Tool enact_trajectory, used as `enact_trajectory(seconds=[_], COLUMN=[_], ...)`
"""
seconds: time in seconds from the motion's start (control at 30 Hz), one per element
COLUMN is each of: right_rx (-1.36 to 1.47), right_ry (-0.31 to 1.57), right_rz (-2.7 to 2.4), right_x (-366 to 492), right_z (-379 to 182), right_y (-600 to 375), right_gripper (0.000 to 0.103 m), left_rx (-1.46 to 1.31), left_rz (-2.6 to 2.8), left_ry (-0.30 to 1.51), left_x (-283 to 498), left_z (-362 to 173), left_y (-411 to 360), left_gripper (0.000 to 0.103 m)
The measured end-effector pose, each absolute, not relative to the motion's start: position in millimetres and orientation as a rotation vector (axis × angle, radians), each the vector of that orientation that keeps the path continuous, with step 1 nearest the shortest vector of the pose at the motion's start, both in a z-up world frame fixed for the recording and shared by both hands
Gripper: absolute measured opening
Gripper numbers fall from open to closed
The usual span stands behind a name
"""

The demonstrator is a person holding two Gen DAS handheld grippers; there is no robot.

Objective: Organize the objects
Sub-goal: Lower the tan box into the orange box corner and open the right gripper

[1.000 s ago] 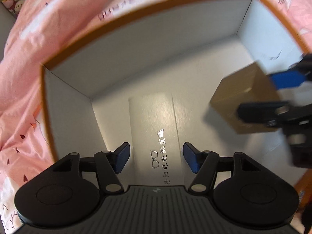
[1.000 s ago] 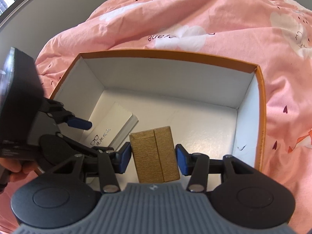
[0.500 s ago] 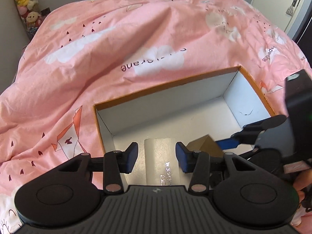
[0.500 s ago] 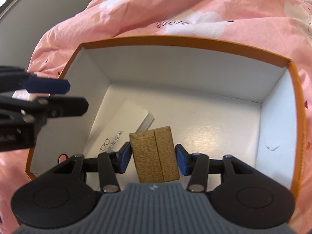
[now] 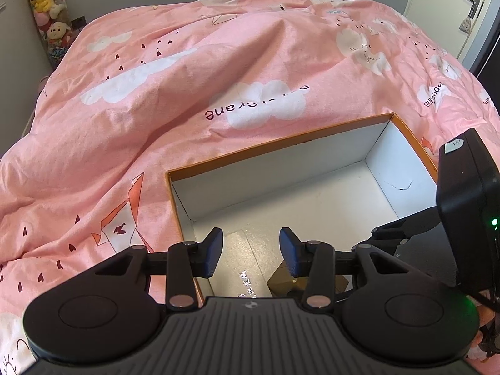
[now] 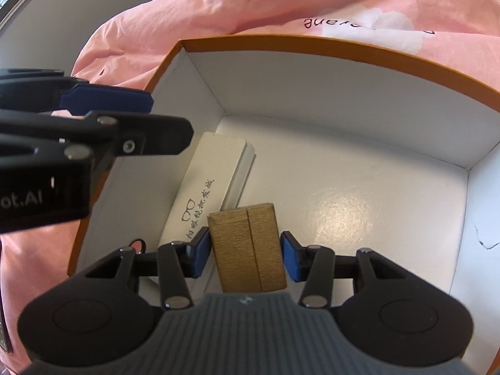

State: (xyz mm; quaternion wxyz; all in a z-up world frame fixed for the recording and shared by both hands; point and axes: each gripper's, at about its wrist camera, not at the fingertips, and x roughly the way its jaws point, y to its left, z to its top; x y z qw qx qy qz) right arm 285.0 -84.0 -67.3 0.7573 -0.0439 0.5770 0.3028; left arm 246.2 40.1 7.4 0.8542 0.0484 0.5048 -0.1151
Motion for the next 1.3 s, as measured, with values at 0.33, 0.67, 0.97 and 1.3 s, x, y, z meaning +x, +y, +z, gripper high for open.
enact_trajectory(seconds=[0.33, 0.67, 0.97, 1.3], right_rx=[-0.396, -0.649, -0.725, -0.681], right_ry=[0.987, 0.796, 0.728, 0.766], right_rz=[0.712, 0.808, 0.883, 0.784], right_x=[289.2, 298.8, 297.1, 305.6], right_z=[-50.8, -56.2, -65.7, -60.9], right_y=[-68.0, -44.0, -32.8, -50.0], right_gripper=[0.05, 0.05, 0.05, 0.075], left_rx=[0.077, 0.049, 0.006, -0.006], left_rz=[-0.223, -0.203, -0.178, -0.179], left_ry=[1.04, 1.049, 1.05, 1.05], left_x=[255.1, 262.7, 267.4, 266.0], left_z=[13.2, 11.3, 11.3, 10.5], left_y=[49.9, 58.0, 69.8, 71.2], left_gripper=[0.05, 0.048, 0.048, 0.048])
